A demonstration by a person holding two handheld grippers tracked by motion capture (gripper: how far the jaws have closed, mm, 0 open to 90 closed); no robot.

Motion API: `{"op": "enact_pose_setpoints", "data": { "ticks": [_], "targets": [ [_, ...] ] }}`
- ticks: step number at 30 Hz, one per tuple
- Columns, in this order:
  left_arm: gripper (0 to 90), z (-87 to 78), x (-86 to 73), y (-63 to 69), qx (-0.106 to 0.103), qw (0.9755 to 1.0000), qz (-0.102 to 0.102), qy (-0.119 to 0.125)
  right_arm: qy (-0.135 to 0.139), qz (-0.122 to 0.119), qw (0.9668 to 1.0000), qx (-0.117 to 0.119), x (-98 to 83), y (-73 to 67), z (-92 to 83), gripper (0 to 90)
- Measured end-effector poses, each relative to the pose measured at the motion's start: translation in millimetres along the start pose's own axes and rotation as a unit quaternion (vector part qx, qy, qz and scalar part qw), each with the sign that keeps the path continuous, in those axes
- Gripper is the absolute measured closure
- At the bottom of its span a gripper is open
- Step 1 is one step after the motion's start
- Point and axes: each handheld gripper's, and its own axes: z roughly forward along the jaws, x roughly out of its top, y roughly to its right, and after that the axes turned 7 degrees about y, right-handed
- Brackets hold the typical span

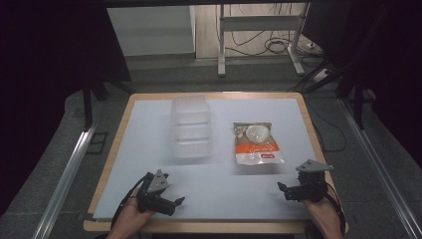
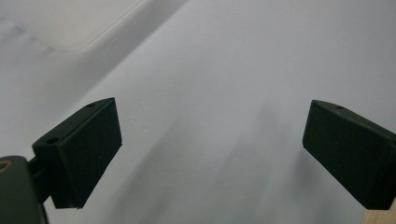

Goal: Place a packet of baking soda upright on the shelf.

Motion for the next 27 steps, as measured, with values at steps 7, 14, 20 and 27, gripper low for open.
{"op": "enact_pose_setpoints", "data": {
  "ticks": [7, 14, 20, 27],
  "targets": [
    [4.7, 1.1, 1.0, 2.9, -0.003, 1.0, 0.005, 0.0, -0.002, 0.0, 1.0, 0.0, -0.9, 0.0, -2.1, 0.0],
    [4.7, 0.2, 0.6, 2.2, -0.002, 1.0, 0.004, 0.001, 0.005, 0.009, 0.9999, 0.007, -1.9, 2.0, -1.4, 0.0],
    [4.7, 0.4, 0.6, 2.3, -0.003, 1.0, 0.005, 0.0, -0.004, 0.006, 1.0, 0.005, -0.8, -1.6, 0.6, 0.0],
    [4.7, 0.3, 0.5, 2.1, -0.003, 1.0, 0.004, 0.001, -0.009, 0.017, 0.9998, 0.009, 2.1, -5.3, 3.2, 0.7]
  ]
}}
